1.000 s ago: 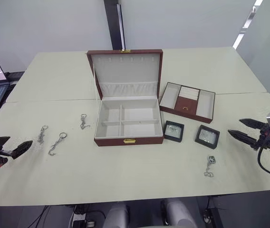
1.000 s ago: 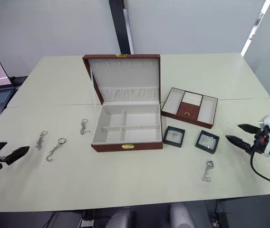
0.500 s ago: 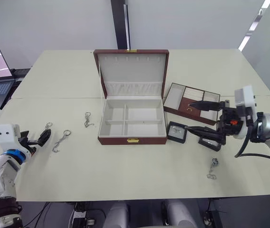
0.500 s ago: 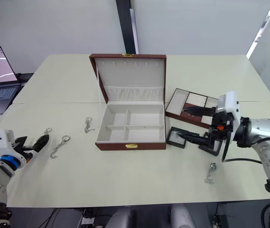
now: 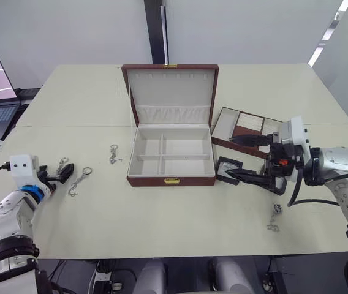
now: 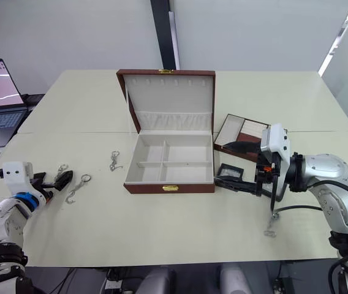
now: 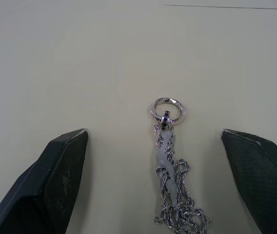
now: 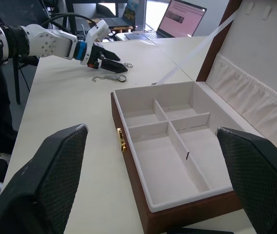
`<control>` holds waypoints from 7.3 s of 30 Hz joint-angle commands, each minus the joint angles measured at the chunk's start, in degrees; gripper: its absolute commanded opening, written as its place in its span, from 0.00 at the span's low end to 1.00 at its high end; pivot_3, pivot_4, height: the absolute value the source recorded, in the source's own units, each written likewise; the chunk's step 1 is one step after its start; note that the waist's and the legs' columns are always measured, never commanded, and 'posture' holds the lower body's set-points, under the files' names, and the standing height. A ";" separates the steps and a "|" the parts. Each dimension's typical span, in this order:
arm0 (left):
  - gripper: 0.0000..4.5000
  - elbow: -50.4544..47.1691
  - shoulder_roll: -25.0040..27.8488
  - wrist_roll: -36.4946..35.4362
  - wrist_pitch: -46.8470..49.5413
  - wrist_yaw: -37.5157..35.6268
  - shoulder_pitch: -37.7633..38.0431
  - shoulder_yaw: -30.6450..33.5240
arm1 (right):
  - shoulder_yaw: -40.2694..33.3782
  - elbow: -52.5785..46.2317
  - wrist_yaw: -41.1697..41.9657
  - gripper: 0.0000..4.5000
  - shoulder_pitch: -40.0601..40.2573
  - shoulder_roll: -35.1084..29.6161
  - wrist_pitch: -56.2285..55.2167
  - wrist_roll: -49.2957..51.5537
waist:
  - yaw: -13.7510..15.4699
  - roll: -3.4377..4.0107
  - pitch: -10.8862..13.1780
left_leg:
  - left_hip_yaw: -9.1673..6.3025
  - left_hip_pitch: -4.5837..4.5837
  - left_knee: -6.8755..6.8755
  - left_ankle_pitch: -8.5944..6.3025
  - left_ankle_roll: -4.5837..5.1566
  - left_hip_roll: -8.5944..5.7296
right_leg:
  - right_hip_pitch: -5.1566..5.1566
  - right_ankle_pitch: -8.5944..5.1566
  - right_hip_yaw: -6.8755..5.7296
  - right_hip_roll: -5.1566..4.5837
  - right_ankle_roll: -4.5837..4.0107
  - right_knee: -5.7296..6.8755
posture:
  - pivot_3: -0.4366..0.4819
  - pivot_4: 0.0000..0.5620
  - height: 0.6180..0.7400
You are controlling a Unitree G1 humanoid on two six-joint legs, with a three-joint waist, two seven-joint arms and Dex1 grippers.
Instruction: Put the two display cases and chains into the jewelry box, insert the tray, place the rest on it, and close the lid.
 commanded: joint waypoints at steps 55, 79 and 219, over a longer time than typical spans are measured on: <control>0.01 -57.86 -17.76 -19.87 26.66 17.71 -0.15 -9.63 | -4.75 1.93 -2.42 1.00 -0.49 -1.05 -0.88 0.31 | 0.10 -0.11 0.00 | 0.00 -0.03 0.02 0.01 -0.01 0.01 | 0.03 0.00 0.01 0.06 0.01 -0.02 | 0.48 0.27 1.00; 0.01 -59.21 -22.18 -21.11 29.46 20.27 -10.46 -13.67 | -6.66 1.61 -5.62 1.00 0.82 -0.93 -0.25 0.82 | 0.09 -0.15 0.02 | 0.00 -0.05 0.04 0.02 -0.03 -0.01 | 0.04 0.00 0.03 0.08 0.01 -0.05 | 0.48 0.27 1.00; 1.00 -23.76 6.05 -9.37 3.59 -11.53 20.73 9.78 | -19.90 37.15 -1.95 1.00 14.96 -3.62 -17.78 -9.88 | -0.10 -0.05 0.08 | 0.07 0.06 -0.07 -0.01 0.01 0.06 | 0.07 -0.02 0.09 0.10 -0.01 -0.07 | 0.48 0.27 1.00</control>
